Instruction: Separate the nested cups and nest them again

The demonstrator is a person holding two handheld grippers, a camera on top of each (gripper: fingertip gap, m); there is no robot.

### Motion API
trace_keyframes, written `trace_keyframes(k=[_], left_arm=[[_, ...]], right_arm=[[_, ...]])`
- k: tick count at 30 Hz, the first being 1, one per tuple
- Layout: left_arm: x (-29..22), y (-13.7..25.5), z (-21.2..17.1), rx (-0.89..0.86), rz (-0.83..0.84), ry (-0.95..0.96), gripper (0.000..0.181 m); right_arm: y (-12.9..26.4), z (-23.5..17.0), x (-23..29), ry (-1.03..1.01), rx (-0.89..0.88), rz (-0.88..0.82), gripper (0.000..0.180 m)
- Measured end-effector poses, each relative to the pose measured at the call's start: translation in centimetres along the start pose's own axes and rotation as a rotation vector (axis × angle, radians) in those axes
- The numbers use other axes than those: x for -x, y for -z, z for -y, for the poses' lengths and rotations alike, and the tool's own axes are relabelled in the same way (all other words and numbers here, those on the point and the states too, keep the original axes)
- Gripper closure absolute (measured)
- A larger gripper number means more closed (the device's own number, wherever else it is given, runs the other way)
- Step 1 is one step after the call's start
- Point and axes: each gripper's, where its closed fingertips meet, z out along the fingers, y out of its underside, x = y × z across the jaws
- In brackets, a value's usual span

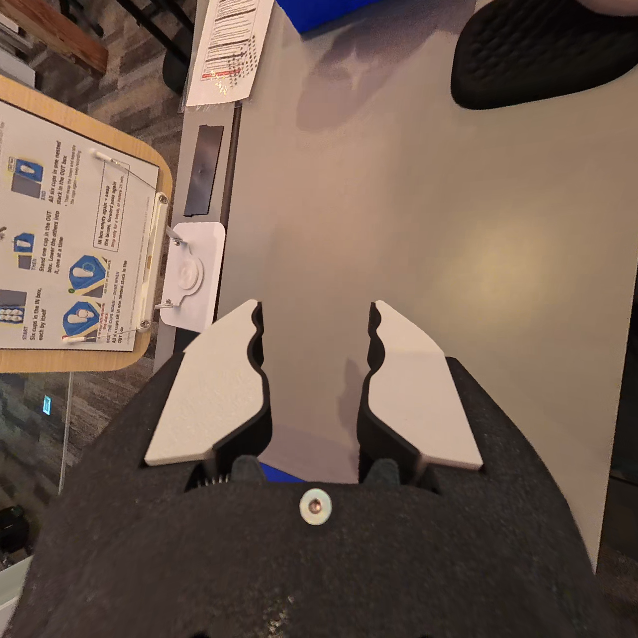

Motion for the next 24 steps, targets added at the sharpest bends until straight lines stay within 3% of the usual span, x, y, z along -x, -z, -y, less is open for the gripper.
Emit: trace_keyframes(k=[4,9,14,18,24], left_arm=[[0.1,-0.1,-1.0,0.007,-0.003,0.03,0.122],[-0.4,-0.5,-1.2,0.034,-0.021,0.011,0.122],[-1.0,-0.8,-1.0,0.053,-0.038,-0.017,0.123],[-1.3,-1.0,-0.8,0.061,-0.039,-0.039,0.123],[-1.9,-1.0,-0.7,0.08,-0.052,-0.059,0.124]], right_arm=[[7.0,-0.1,-8.2,0.081,-0.06,-0.377,0.086],[10.8,-6.1,-14.7,0.029,0.105,-0.62,0.086],[11.4,-10.2,-16.8,-0.037,0.138,-0.644,0.086],[11.0,-10.7,-17.6,-0.057,0.08,-0.666,0.085],[10.5,-12.5,-17.7,-0.09,0.159,-0.65,0.085]])
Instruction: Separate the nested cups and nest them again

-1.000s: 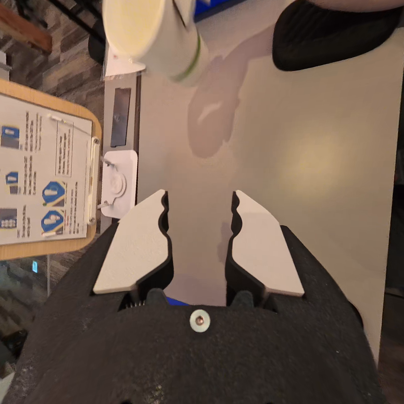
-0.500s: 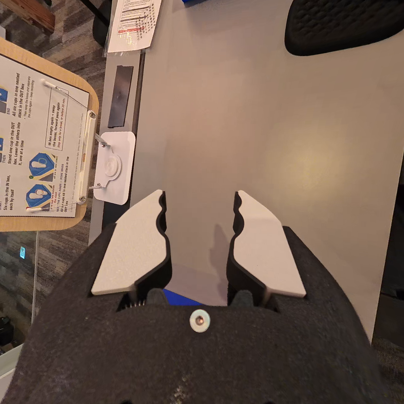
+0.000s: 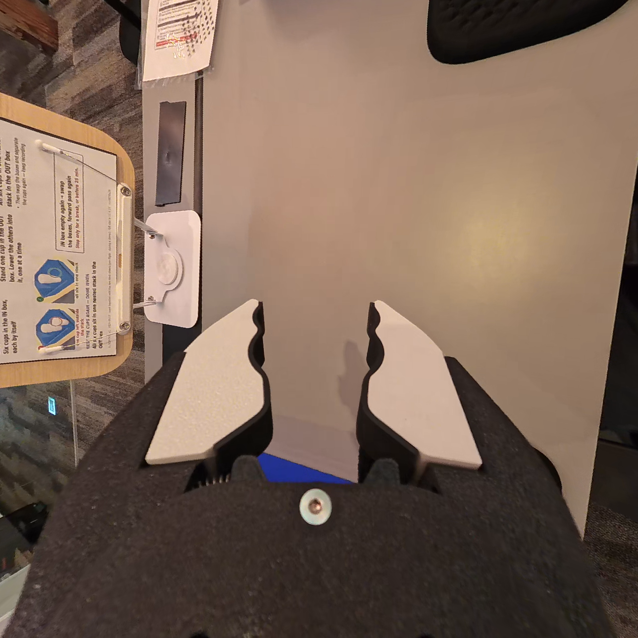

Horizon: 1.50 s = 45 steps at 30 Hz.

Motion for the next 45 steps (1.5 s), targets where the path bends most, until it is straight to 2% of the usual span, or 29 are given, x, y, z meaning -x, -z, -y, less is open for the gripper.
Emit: trace_keyframes(k=[5,8,21,29,38,45], left_arm=[[0.0,0.3,0.2,-0.002,0.0,0.003,0.125],[-0.1,0.4,0.1,0.008,-0.006,0.0,0.125],[-0.8,0.2,-0.5,0.037,-0.03,0.001,0.125],[-1.1,-0.2,-0.5,0.049,-0.046,-0.006,0.126],[-1.4,-0.4,-0.3,0.054,-0.058,-0.015,0.127],[-1.3,-0.2,-0.1,0.048,-0.052,-0.017,0.127]], right_arm=[[0.8,0.7,-1.3,0.022,-0.04,-0.067,0.086],[0.3,0.0,-1.0,0.0,-0.024,-0.033,0.086],[-0.2,1.7,0.3,0.001,-0.268,0.028,0.089],[-0.5,1.1,-0.9,0.009,-0.3,-0.04,0.089],[-1.8,-2.3,-1.1,0.011,-0.11,-0.009,0.087],[-1.8,-5.5,-1.1,0.111,0.156,0.001,0.085]])
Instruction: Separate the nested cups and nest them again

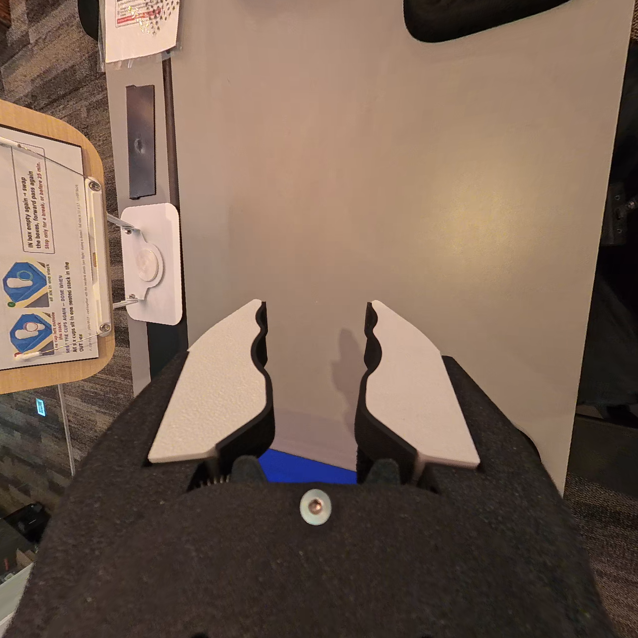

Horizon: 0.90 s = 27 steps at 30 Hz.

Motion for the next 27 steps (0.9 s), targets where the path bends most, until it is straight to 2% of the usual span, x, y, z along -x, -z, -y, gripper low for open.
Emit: trace_keyframes(k=[6,8,10,14,17,20,23,27], left_arm=[[0.0,0.3,-0.1,0.001,0.007,0.004,0.127],[0.2,0.5,-0.3,0.002,0.015,0.006,0.127],[0.7,0.8,-0.7,0.002,0.034,0.019,0.127],[3.3,2.1,-3.5,0.022,0.118,0.1,0.128],[5.8,3.5,-8.9,0.133,0.199,0.205,0.131],[7.1,4.2,-16.1,0.285,0.232,0.34,0.132],[7.4,4.2,-23.6,0.446,0.252,0.459,0.13],[7.0,3.6,-31.9,0.627,0.267,0.595,0.13]], right_arm=[[1.9,-1.1,0.0,-0.054,0.175,0.051,0.068],[2.8,-0.4,-0.1,-0.064,0.189,0.046,0.068],[3.8,2.1,0.6,-0.073,0.121,0.071,0.068],[7.0,10.0,5.3,-0.062,-0.109,0.226,0.071],[10.4,15.7,10.8,-0.006,-0.3,0.404,0.075],[13.2,18.7,15.7,0.054,-0.409,0.564,0.087],[14.1,19.0,19.4,0.127,-0.405,0.668,0.085],[13.0,18.3,20.9,0.211,-0.349,0.646,0.085]])
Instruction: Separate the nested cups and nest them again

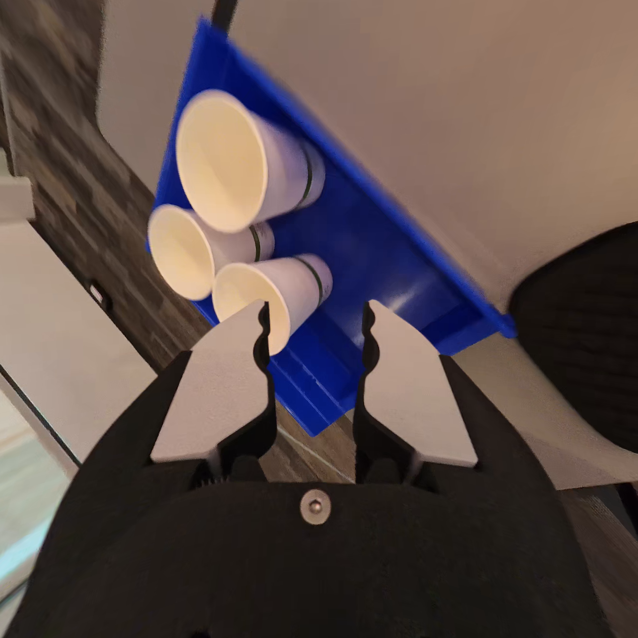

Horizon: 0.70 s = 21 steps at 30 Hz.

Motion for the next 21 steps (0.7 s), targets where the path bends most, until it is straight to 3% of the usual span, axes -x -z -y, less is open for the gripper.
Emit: trace_keyframes(k=[4,10,21], left_arm=[[1.6,-4.4,-3.4,0.147,-0.008,0.11,0.128],[2.5,-7.9,-4.5,0.189,-0.018,0.202,0.131],[0.1,-9.6,-5.8,0.205,-0.121,0.206,0.177]], right_arm=[[-0.5,-0.6,0.1,0.007,0.028,0.001,0.085],[0.4,-0.3,-0.3,-0.002,0.005,-0.003,0.086],[1.6,-1.1,-1.9,-0.051,-0.009,-0.031,0.087]])
